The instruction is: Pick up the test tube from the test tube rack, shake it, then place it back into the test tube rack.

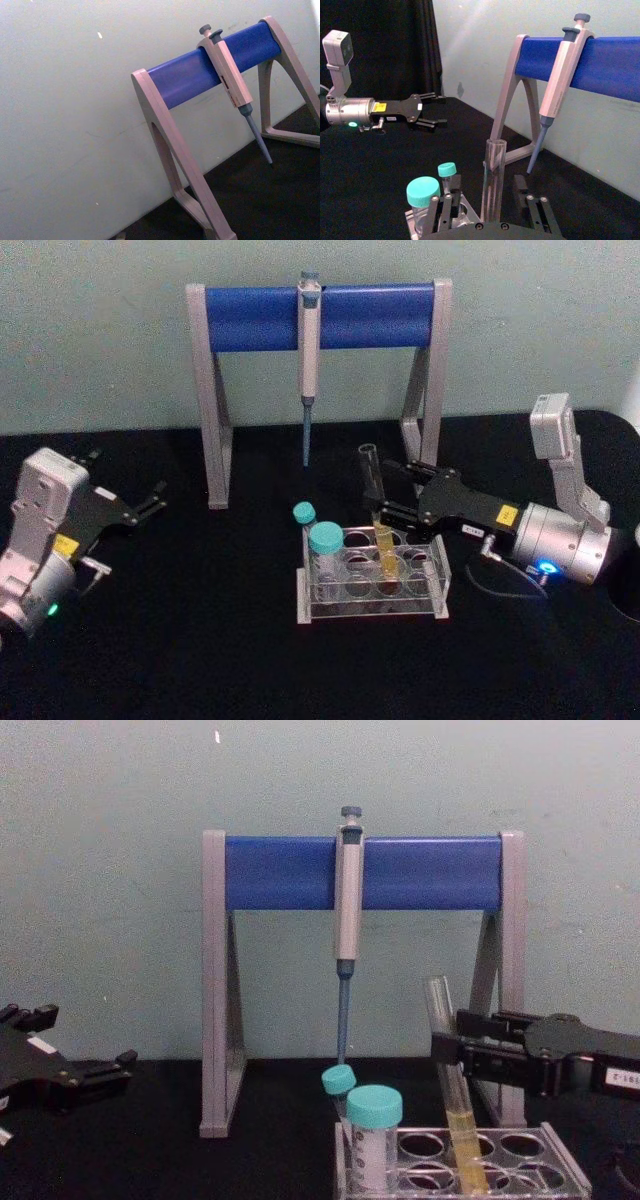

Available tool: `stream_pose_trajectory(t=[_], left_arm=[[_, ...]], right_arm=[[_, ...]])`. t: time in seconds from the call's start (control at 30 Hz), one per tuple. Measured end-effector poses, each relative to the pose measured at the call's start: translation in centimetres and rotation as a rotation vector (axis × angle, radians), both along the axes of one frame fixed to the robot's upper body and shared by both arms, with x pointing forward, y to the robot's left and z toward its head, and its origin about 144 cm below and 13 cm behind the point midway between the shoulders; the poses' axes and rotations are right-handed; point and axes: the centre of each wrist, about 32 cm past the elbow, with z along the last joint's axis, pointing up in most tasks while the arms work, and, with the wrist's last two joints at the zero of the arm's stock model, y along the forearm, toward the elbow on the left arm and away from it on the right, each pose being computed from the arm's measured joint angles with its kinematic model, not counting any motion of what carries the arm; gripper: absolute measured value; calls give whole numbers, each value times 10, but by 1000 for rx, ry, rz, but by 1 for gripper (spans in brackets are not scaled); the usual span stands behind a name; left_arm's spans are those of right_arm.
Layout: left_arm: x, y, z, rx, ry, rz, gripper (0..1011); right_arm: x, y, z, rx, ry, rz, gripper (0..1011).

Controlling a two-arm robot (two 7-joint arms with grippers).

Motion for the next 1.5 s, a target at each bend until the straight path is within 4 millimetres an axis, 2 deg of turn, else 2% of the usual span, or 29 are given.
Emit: stream_pose_trajectory(t=[0.03, 0.1, 0.17, 0.2, 0.43, 0.9, 1.17, 1.33, 1.5], left_arm=[[0, 0, 0, 0, 0, 0, 1001], [0, 0, 0, 0, 0, 0, 1001], [0, 0, 0, 0, 0, 0, 1001], [0, 0, 0, 0, 0, 0, 1002], [0, 0, 0, 0, 0, 0, 1001], [0, 0, 0, 0, 0, 0, 1001], [0, 0, 0, 0, 0, 0, 1001], [0, 0, 0, 0, 0, 0, 1001], [0, 0, 0, 0, 0, 0, 1001]], right_arm=[[0, 0, 0, 0, 0, 0, 641], [0, 0, 0, 0, 0, 0, 738], [0, 0, 0, 0, 0, 0, 769], [0, 0, 0, 0, 0, 0, 835], [0, 0, 0, 0, 0, 0, 995], [-2, 0, 2, 14, -23, -5, 1000], [-12, -6, 9, 163, -117, -67, 1000], [-24, -12, 15, 253, -184, -224, 1000], [-37, -11, 16, 195, -238, -441, 1000]])
